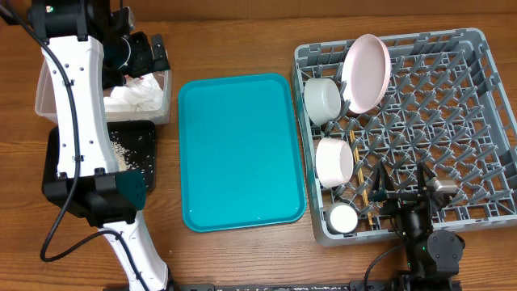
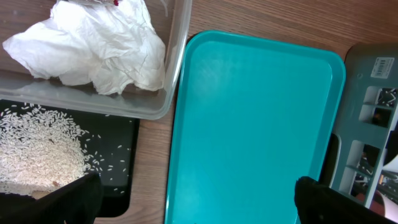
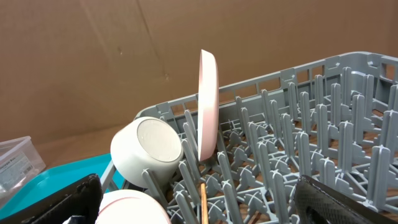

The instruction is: Sort waste into correct bins and load items into the dishwasher

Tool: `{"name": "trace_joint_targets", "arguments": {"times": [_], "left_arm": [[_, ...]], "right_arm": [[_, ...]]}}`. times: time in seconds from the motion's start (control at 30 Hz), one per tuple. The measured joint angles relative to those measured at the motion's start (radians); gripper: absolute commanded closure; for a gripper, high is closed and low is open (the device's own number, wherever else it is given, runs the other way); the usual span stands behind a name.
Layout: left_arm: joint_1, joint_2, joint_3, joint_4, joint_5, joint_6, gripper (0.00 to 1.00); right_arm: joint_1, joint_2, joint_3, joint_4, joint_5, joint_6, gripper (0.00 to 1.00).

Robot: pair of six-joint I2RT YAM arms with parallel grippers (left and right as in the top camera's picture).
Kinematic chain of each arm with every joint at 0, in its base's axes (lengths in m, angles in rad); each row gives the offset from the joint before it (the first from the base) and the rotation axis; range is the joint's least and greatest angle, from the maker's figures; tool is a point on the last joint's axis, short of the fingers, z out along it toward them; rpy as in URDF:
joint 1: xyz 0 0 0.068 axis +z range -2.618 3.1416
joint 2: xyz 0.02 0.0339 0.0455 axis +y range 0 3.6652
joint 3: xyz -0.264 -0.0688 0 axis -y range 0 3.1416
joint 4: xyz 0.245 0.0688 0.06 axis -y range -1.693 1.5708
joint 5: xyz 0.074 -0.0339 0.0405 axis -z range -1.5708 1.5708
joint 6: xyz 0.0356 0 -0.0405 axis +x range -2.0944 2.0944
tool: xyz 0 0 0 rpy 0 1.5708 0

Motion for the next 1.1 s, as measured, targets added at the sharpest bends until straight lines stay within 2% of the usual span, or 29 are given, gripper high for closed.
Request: {"name": "trace_joint_targets", "arguments": {"times": [0.37,0.47,0.57,0.67,0.8,1.0,1.1], "left_arm": [[0.0,0.0,0.0,0.007,-0.021,0.0,0.0],[-0.001,-0.008,-0.008,0.108,-0.022,0.002,0.0],[-0.009,-0.078,-0.108,0.316,0.003,0.031,0.0],[-0.043,-0.238,-0.335,0.563,0.019,0.074,0.0],[-0.1,-0.585,-0.771,0.845,0.029,0.095,0.0],[-0.089,-1.039,-1.374,1.223,0.013,0.096,0.0],[-0.082,-1.228,-1.71,1.477,0.003,0.099,0.0]], "right_arm": [[0.0,0.0,0.0,0.0,0.0,0.0,0.0],[0.0,0.0,0.0,0.0,0.0,0.0,0.0],[0.0,0.0,0.0,0.0,-0.001,0.0,0.0],[0.0,0.0,0.0,0.0,0.0,0.0,0.0],[0.0,0.0,0.0,-0.003,0.0,0.0,0.0],[0.0,0.0,0.0,-0.002,0.0,0.0,0.0],[0.0,0.0,0.0,-0.002,0.0,0.0,0.0]]}}
